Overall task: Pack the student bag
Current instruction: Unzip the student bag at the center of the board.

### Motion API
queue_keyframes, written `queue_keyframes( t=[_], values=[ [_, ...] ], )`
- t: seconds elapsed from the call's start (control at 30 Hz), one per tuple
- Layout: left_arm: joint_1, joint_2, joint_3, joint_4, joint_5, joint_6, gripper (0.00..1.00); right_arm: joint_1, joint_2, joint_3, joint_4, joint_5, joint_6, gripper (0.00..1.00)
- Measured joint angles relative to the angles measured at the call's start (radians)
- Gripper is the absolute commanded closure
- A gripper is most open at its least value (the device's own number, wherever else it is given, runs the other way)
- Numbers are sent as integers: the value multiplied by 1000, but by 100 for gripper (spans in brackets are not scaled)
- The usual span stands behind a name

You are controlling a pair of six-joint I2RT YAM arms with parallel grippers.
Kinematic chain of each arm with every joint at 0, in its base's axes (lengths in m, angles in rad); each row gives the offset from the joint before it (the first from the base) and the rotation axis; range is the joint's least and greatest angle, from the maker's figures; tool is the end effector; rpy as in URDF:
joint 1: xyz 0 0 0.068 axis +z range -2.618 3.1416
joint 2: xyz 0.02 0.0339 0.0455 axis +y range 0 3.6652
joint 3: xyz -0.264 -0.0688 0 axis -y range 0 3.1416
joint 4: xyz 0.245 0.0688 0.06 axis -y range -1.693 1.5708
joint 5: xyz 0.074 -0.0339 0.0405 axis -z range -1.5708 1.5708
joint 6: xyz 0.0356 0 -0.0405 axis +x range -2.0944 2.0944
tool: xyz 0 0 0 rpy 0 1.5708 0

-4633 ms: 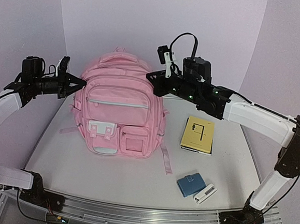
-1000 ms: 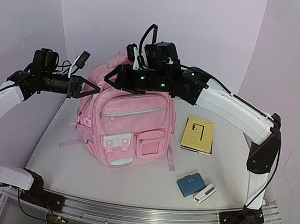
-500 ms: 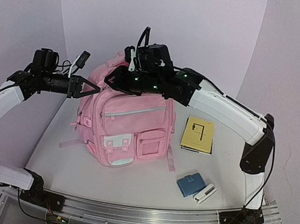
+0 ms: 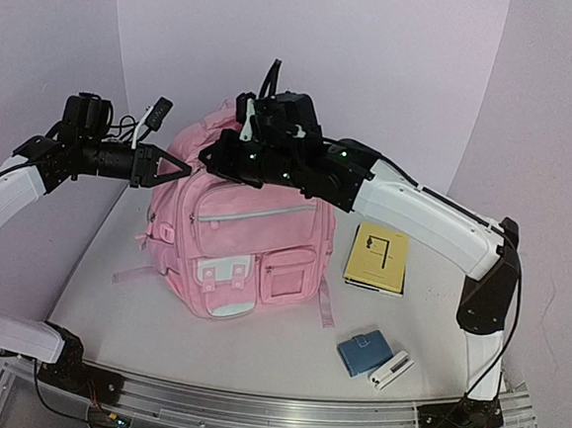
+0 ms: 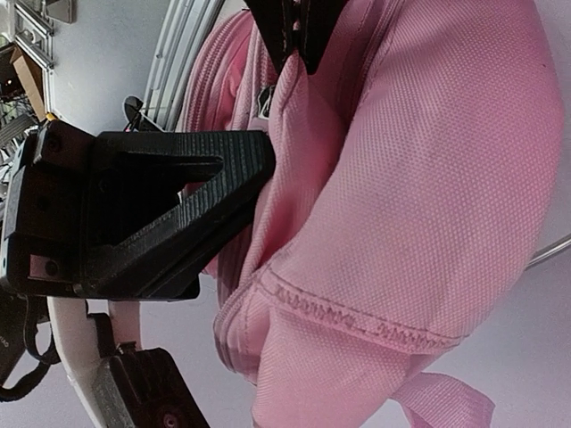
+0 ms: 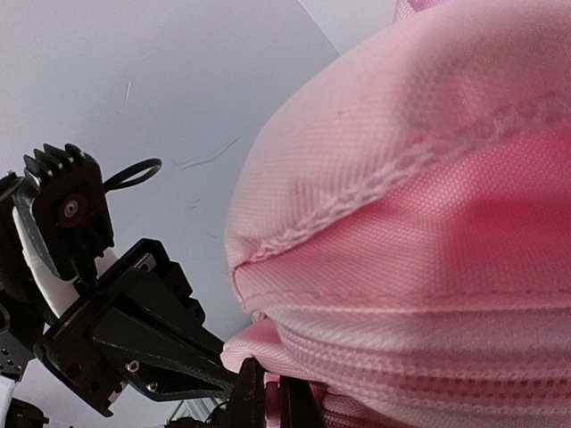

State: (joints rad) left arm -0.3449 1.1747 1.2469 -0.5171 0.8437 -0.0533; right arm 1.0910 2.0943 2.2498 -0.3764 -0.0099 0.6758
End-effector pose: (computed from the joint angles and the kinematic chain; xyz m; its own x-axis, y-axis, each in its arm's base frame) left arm 0.2228 -0.1083 0.3925 -0.4502 0.1241 -0.8842 0.8366 0.4047 -0.3692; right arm 0.2266 0.4363 0.4153 -0.6366 0.1317 -0.7599 -0.6323 0.4750 0.6120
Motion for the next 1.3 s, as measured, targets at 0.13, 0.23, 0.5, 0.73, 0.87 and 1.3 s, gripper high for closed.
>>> queue_keyframes(
  t=[0.13,0.23,0.5,0.73,0.87,1.3],
  values=[
    [-12,-37,-32,25,-89,0,100,15,-38,-78,63,76,-13,100],
    [-24,-83,-68,46,-169,0,100,33,-96,-152,77,169,-25,100],
    [-33,-121,-97,65,-302,3,100,17,-289,-365,91,389,-35,100],
    [-12,-122,-97,65,-403,5,100,-115,-459,-615,130,413,14,100],
    [3,-123,-97,65,-431,9,100,-160,-515,-746,133,395,52,100],
    [17,-165,-138,87,-395,29,100,-172,-606,-1139,301,340,227,100]
  ],
)
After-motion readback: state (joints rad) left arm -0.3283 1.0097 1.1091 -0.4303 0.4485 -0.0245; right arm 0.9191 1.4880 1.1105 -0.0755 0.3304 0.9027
